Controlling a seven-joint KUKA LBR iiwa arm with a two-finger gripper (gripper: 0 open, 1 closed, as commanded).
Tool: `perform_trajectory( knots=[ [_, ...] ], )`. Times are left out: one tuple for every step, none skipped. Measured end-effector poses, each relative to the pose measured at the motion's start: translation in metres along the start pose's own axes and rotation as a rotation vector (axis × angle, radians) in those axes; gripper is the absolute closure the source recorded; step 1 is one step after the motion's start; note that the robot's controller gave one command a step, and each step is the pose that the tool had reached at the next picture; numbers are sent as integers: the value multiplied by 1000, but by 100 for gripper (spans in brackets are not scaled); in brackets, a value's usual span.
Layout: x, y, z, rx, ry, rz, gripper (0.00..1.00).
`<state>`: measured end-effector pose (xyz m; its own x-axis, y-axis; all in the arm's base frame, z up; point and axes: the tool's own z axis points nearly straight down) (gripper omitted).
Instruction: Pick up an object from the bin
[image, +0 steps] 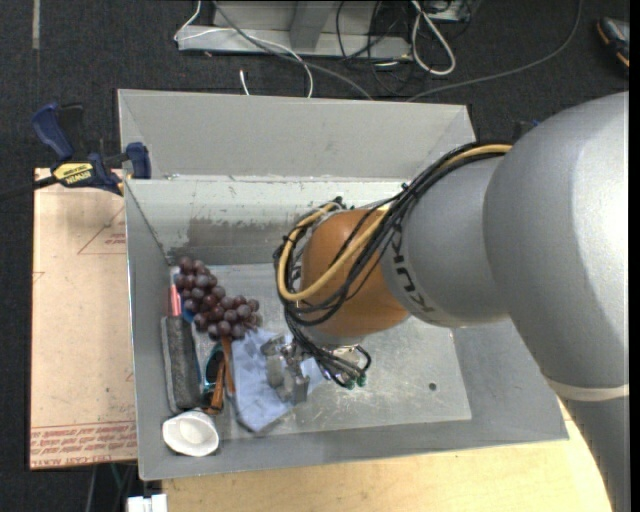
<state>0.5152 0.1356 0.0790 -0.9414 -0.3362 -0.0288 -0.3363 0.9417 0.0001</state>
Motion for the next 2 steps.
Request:
perform_trajectory(
  knots=[
    [-4, -39, -36, 6, 3, -104, 100],
    [-28, -26, -15, 0, -3, -89, 100]
  ],
)
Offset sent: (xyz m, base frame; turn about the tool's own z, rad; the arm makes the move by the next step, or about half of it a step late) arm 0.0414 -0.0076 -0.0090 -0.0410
